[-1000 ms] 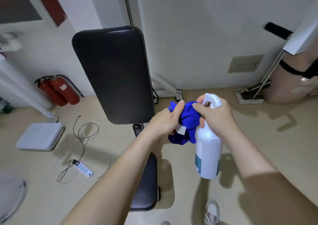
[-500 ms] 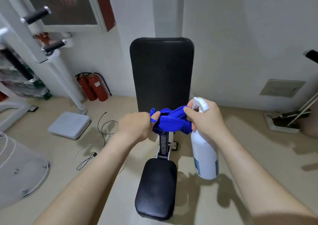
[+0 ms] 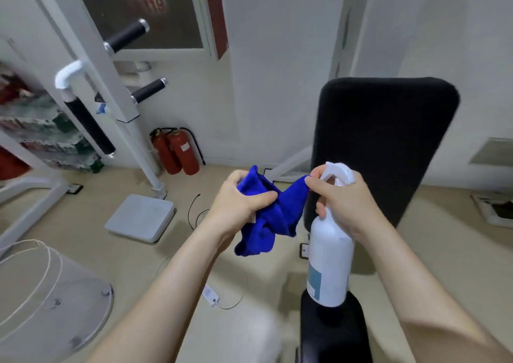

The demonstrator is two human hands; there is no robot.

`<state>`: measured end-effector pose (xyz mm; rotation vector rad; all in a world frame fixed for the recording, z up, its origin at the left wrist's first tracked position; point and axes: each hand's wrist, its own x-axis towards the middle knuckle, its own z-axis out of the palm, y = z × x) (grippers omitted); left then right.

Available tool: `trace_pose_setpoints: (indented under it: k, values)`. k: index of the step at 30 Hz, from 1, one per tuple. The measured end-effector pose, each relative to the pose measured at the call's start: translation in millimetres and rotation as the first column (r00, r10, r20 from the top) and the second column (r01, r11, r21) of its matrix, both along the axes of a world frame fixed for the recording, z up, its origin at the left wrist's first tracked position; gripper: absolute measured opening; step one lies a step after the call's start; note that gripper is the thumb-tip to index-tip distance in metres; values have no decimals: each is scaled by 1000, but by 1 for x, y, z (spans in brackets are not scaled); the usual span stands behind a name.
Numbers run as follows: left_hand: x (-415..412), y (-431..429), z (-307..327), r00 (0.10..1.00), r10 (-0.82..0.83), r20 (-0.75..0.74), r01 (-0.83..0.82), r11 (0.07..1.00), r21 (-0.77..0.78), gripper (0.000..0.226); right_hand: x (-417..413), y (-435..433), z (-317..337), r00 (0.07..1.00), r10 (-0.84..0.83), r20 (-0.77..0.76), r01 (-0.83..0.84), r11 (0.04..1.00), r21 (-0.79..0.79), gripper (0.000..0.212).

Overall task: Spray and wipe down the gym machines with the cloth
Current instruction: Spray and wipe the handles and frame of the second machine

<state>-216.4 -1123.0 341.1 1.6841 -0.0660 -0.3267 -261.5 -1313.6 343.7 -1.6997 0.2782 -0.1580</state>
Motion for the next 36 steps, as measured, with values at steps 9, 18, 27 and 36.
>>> trace_pose_setpoints:
  k: [9,18,27,36]
  values:
    - [69,100,15,988,62,142,-78,991,105,23,81,131,19,970,111,216,-39,949,-313,13]
    - [146,148,7,941,-312,128,231,874,428,68,192,191,38,971,113,210,-127,990,55,29]
    - [201,187,3,969,-120,215,-6,861,509,77,272,249,41,907,336,254,-330,942,-68,18]
    - [232,273,-19,975,-158,158,70,887,456,49,298,327,5,872,410,268,-364,908,-206,11]
